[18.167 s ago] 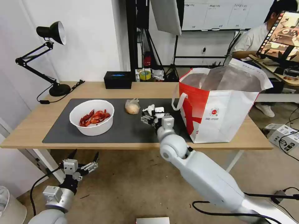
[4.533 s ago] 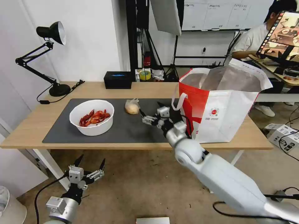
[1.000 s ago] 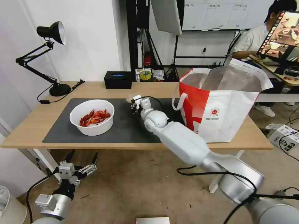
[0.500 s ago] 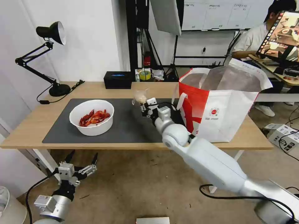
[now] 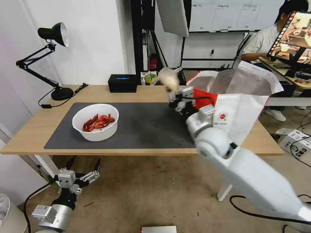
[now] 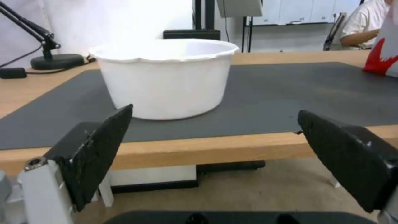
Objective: Pick up the trash from the table and place it into the takeout bag.
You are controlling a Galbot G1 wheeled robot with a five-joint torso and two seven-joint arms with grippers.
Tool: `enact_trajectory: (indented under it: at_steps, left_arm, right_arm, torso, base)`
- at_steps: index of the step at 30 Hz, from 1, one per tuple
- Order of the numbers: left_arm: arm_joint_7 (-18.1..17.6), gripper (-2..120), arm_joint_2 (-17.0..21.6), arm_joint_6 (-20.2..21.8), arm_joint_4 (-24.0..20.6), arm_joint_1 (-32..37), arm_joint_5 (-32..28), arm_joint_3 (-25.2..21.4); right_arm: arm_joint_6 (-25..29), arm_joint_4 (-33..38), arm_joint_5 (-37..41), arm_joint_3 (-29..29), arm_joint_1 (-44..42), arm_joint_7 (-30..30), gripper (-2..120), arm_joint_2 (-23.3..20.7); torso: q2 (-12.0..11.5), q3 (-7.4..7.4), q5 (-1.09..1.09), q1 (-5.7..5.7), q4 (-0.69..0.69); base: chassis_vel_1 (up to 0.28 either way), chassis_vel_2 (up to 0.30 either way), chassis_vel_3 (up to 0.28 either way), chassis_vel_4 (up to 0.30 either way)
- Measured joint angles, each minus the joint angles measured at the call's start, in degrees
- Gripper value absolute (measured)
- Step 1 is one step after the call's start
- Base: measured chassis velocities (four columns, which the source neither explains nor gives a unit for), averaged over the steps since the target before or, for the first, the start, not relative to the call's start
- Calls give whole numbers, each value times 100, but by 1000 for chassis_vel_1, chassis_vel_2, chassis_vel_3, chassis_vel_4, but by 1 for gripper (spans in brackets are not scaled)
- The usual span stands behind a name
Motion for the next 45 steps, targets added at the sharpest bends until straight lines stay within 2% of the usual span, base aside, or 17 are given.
enact_trajectory:
  at_steps: [7,18,25,27,28,30,31,34,38,41,42,45]
  left_arm:
    - [23,100,-152,-17,-164,130,182,38]
    - [44,100,-410,-43,-438,377,420,7]
    - [49,100,-552,-50,-621,541,493,-50]
    - [57,100,-621,-57,-666,592,542,-58]
    - [57,100,-621,-57,-666,592,542,-58]
    - [62,100,-672,-58,-705,628,580,-58]
    - [62,100,-672,-58,-705,628,580,-58]
    - [64,100,-700,-58,-737,656,603,-70]
    - [66,100,-685,-58,-767,681,605,-85]
    - [66,100,-662,-59,-795,694,606,-92]
    - [66,100,-662,-59,-795,694,606,-92]
    - [66,100,-668,-58,-795,686,608,-69]
  right_arm:
    - [-11,219,362,373,9,239,8,-516]
    - [143,-105,232,652,-35,740,8,-626]
    - [-1,-293,257,703,-27,928,9,-684]
    - [-95,-364,235,728,-49,1065,16,-693]
    - [-95,-364,235,728,-49,1065,16,-693]
    - [-199,-368,232,751,-86,1127,26,-717]
    - [-199,-368,232,751,-86,1127,26,-717]
    - [-338,-346,244,760,-147,1140,41,-757]
    - [-396,-298,245,788,-222,1140,50,-762]
    - [-451,-197,249,847,-354,1140,68,-770]
    - [-451,-197,249,847,-354,1140,68,-770]
    - [-487,-170,269,852,-400,1162,82,-789]
  torso:
    - [0,0,0,0,0]
    - [0,1,0,0,0]
    - [0,0,-1,0,1]
    - [0,1,0,0,1]
    - [0,1,0,0,1]
    - [0,1,0,0,1]
    - [0,1,0,0,1]
    - [0,1,-1,0,1]
    - [0,1,-1,0,1]
    - [0,0,-1,0,1]
    - [0,0,-1,0,1]
    - [0,0,-1,0,1]
  base:
    - [0,0,0,0]
    - [0,0,0,0]
    - [0,0,0,0]
    - [0,0,0,0]
    - [0,0,0,0]
    - [0,0,0,0]
    - [0,0,0,0]
    - [0,0,0,0]
    - [0,0,0,0]
    - [0,0,0,0]
    - [0,0,0,0]
    - [0,0,0,0]
